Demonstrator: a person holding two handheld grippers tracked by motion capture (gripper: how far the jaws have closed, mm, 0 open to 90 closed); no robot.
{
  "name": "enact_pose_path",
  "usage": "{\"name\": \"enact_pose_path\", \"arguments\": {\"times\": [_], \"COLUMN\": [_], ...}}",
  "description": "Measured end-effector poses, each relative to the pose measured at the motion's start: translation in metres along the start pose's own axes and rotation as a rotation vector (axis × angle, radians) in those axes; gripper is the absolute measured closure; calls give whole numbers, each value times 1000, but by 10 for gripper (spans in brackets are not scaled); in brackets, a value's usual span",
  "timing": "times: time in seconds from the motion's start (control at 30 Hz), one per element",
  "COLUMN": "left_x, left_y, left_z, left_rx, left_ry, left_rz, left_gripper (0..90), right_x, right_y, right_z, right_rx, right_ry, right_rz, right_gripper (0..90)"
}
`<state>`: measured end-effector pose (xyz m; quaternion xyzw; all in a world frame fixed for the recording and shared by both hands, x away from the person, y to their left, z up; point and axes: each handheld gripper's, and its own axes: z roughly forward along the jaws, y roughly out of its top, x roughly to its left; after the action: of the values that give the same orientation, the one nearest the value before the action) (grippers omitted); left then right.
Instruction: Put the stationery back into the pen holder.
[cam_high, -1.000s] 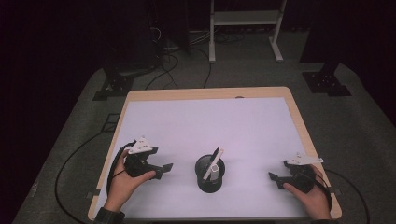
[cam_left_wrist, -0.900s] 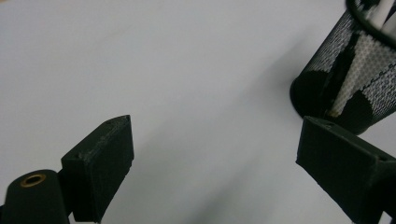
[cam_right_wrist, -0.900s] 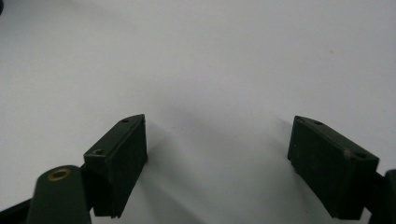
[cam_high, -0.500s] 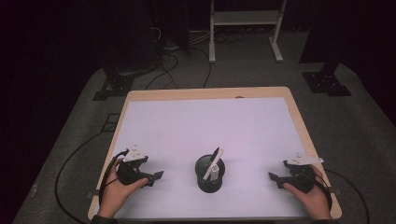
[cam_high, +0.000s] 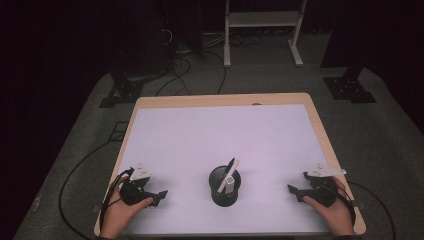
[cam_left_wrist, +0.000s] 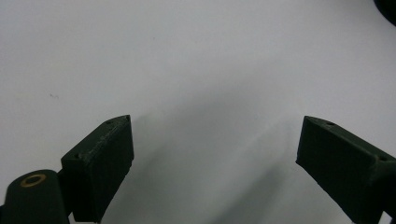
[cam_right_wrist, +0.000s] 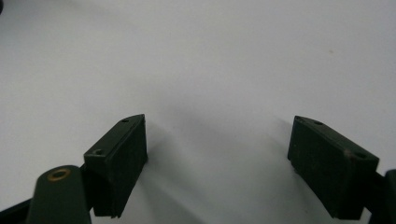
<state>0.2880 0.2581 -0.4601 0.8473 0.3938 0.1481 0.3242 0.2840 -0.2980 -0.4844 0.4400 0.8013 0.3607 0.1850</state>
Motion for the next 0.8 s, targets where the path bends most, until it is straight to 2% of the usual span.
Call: {"name": "enact_pose_path", "arguments": {"times": [0.1, 0.27, 0.37, 0.57, 0.73, 0.8], "left_x": [0, 2, 3, 3, 5, 4], "left_y": [-3, -8, -9, -13, -21, -21], "left_z": [1, 4, 4, 5, 5, 6], "left_rx": [6, 31, 23, -4, -69, -69], "left_ry": [0, 27, 24, 24, 16, 18], "left_rz": [-6, 4, -2, 12, 19, 20], "left_gripper": [105, 105, 97, 82, 64, 59], "right_x": [0, 0, 0, 0, 0, 0], "right_y": [0, 0, 0, 0, 0, 0], "right_z": [0, 0, 0, 0, 0, 0], "right_rx": [0, 0, 0, 0, 0, 0], "right_ry": [0, 0, 0, 0, 0, 0], "right_rz": [0, 0, 1, 0, 1, 0], "right_gripper": [187, 187, 187, 187, 187, 187]}}
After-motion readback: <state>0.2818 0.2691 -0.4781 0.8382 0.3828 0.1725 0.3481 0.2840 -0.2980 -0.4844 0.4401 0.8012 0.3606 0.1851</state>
